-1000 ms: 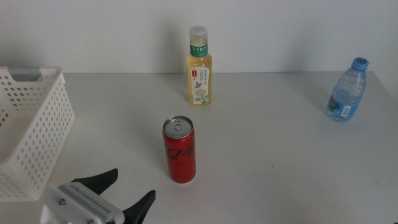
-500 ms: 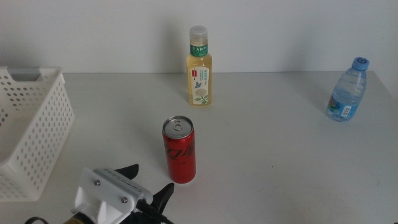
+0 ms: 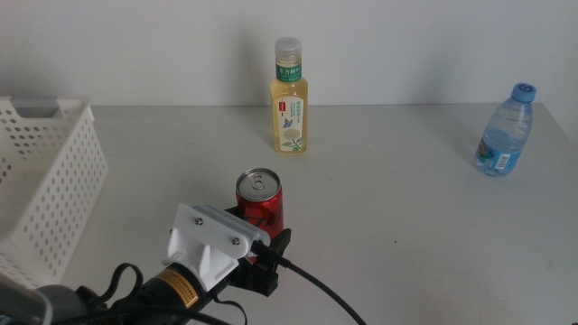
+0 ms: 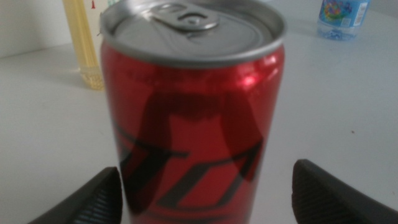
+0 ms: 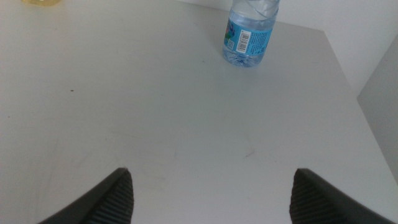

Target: Use arms to grab the bottles and put them into the dustbin to the left of the table.

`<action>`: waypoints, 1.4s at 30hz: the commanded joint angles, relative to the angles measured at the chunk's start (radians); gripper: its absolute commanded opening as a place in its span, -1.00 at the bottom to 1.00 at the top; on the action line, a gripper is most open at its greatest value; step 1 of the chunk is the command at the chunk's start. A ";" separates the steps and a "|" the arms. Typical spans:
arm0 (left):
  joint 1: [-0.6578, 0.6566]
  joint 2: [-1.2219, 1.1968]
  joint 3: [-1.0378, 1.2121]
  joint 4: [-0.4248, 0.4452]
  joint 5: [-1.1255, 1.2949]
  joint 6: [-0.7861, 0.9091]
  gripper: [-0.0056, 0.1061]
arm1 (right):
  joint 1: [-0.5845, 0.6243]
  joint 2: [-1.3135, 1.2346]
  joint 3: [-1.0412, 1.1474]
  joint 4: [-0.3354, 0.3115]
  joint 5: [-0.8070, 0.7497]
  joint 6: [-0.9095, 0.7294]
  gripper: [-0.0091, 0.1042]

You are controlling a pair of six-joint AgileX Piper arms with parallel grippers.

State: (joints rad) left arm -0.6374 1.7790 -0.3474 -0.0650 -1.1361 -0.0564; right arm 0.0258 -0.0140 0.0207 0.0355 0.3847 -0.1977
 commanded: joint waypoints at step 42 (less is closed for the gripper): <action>0.341 -0.363 -0.996 -0.006 1.908 0.255 -0.93 | -0.006 -0.021 -0.003 -0.008 -0.064 -0.006 0.29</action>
State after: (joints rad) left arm -0.3352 1.4521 -1.2534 -0.0682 0.7380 0.1608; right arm 0.0258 -0.0140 0.0207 0.0355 0.3847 -0.1977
